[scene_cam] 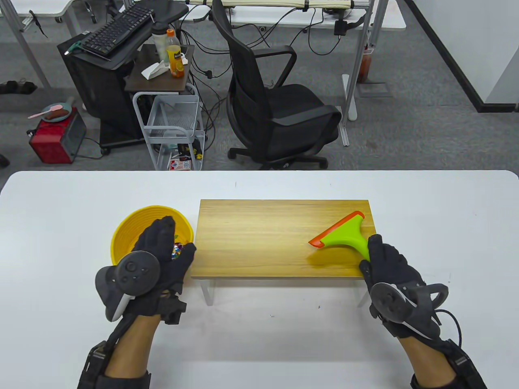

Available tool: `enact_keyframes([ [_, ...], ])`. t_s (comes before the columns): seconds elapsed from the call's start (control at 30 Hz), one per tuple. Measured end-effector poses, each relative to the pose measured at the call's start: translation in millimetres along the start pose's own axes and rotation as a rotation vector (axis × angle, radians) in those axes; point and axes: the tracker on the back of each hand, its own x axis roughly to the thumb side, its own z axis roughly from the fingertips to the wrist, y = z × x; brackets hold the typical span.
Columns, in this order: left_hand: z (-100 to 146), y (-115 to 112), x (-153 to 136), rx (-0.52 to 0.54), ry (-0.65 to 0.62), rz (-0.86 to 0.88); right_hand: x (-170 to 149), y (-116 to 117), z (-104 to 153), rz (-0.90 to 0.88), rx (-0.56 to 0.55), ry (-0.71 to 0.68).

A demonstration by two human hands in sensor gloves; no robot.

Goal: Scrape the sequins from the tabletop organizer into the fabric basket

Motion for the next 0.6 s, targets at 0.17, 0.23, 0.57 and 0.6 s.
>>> enact_keyframes([
  [0.17, 8, -18, 47, -0.088, -0.297, 0.011, 3, -3, 4, 0.004, -0.009, -0.010],
  [0.23, 12, -28, 58, -0.111, -0.379, 0.005, 4, -5, 6, 0.003, -0.011, -0.015],
  [0.57, 32, -76, 82, -0.181, -0.546, 0.057, 9, -9, 15, -0.053, 0.003, -0.020],
  [0.6, 33, -80, 82, -0.187, -0.551, 0.060, 8, -10, 16, -0.064, 0.005, -0.015],
])
